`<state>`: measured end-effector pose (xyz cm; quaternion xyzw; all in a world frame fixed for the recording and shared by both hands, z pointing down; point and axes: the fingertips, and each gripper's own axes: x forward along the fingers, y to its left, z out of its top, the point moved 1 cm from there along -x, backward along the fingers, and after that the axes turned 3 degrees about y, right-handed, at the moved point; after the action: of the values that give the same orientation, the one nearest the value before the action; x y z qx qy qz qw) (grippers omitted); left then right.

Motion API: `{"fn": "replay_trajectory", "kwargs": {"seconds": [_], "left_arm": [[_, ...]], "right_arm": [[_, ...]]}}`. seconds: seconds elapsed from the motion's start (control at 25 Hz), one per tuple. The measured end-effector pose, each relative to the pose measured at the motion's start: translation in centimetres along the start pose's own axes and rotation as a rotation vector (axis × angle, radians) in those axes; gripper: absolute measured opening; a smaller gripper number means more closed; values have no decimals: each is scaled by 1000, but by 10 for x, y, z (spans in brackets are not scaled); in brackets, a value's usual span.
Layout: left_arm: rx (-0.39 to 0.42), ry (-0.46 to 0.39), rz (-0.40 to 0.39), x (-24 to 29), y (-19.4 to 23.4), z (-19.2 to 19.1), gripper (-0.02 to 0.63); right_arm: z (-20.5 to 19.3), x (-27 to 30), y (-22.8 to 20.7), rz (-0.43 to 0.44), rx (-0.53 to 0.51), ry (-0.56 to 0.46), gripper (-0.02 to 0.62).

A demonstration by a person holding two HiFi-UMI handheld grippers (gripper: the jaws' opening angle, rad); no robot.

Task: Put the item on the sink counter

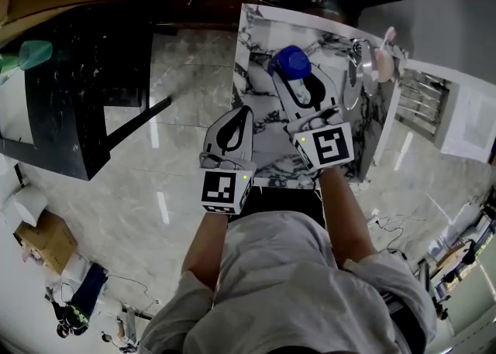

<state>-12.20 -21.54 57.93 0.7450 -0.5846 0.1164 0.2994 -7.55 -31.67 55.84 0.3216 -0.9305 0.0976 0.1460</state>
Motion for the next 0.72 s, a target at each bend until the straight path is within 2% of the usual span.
{"fn": "replay_trajectory", "kwargs": {"seconds": [0.48, 0.72], "left_arm": [[-23, 5, 26, 3, 19, -4, 9], [-40, -6, 39, 7, 23, -1, 9]], "right_arm": [[-8, 24, -7, 1, -21, 20, 144], [-13, 38, -15, 9, -77, 25, 144]]}}
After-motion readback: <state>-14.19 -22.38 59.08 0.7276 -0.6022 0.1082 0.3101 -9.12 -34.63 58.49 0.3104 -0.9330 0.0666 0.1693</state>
